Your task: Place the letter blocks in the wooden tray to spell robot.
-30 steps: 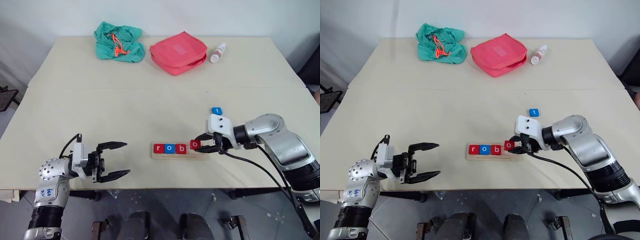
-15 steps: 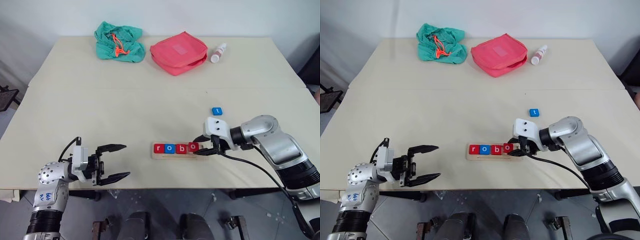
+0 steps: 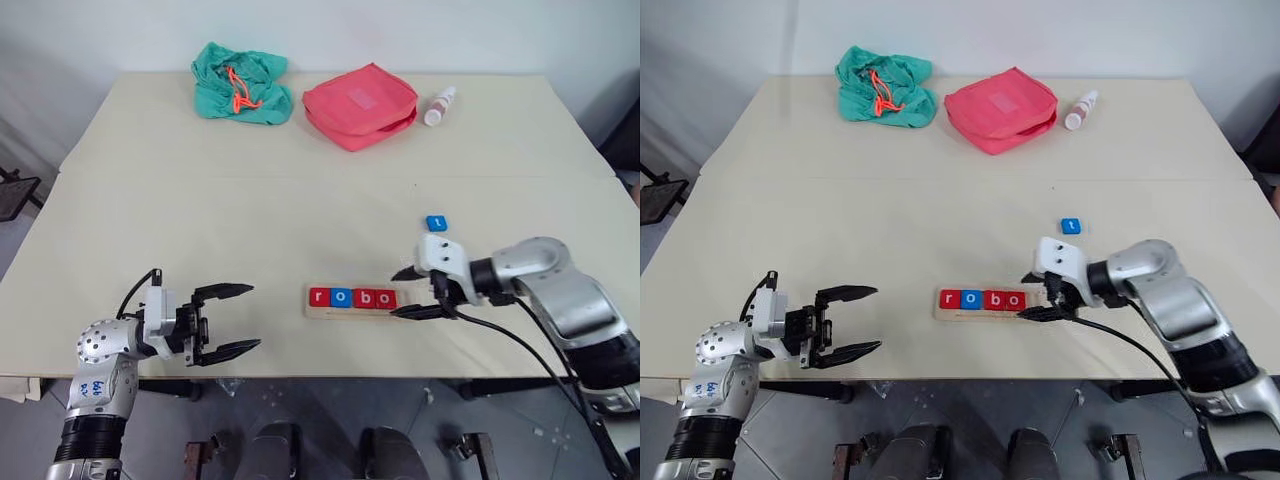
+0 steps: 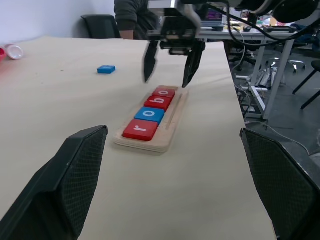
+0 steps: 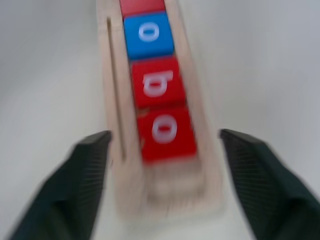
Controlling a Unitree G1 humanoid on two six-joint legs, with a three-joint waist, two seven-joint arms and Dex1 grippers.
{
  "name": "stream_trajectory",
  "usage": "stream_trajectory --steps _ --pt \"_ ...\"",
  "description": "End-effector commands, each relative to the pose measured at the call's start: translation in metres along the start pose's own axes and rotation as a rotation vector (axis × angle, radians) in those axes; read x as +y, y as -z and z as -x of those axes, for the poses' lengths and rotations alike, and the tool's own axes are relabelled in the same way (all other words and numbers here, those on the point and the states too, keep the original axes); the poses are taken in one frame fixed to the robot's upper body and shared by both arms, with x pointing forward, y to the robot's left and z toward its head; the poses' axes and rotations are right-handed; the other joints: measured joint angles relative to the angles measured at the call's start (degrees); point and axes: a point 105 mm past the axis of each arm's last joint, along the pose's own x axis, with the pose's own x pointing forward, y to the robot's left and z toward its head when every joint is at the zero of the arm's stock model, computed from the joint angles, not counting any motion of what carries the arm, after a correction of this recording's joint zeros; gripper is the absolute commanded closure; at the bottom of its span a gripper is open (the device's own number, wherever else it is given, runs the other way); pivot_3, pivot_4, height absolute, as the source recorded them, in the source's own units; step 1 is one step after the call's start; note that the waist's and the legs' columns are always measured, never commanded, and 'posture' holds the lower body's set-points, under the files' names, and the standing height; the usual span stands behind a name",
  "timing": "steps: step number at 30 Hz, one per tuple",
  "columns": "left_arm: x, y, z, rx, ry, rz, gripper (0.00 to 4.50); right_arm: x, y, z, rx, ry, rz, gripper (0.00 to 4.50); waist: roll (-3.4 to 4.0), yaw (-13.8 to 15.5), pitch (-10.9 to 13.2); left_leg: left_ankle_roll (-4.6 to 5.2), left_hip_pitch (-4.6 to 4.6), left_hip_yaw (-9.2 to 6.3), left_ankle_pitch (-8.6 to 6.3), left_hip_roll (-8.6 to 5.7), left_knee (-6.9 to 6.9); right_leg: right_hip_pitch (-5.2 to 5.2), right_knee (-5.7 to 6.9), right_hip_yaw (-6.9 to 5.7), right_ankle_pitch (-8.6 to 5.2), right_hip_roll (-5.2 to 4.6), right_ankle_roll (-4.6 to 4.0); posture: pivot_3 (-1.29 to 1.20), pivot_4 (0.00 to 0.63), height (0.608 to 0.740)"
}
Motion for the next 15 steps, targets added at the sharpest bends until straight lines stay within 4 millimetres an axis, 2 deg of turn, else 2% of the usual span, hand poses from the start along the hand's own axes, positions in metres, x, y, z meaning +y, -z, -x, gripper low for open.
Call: stream_trajectory --steps 1,3,7,15 --pt "0.004 -0.004 -0.001 -0.009 0.004 -0.026 0.0 -0.002 -0.004 0.009 -0.014 0.039 0.017 2.36 0.0 -0.1 0.0 0.0 0.01 0.01 0.0 0.01 0.0 0.0 0.0 -0.01 0.0 0.0 0.0 0.0 0.15 0.74" --pt "0.005 -0.004 -0.002 -0.011 0.009 -0.027 0.0 -0.004 -0.002 0.008 -0.014 0.051 0.014 3.17 0.0 -0.18 0.0 -0.01 0.02 0.04 0.01 0.03 0.01 0.0 0.01 -0.01 0.0 0.02 0.0 0.0 0.15 0.74" --pt "0.007 -0.004 -0.002 -0.013 0.015 -0.028 0.0 -0.005 -0.001 0.003 -0.014 0.057 0.012 4.48 0.0 -0.21 0.0 -0.01 0.02 0.09 0.0 0.04 -0.02 -0.03 0.01 0.0 0.0 0.02 0.0 0.0 0.15 0.74" --pt "0.006 -0.005 0.0 -0.008 0.014 -0.032 0.0 -0.007 0.003 -0.01 -0.011 0.06 -0.006 4.48 0.0 -0.11 0.0 0.0 0.01 0.07 0.0 0.02 0.01 -0.02 0.01 0.0 0.0 0.0 0.0 0.0 0.15 0.74"
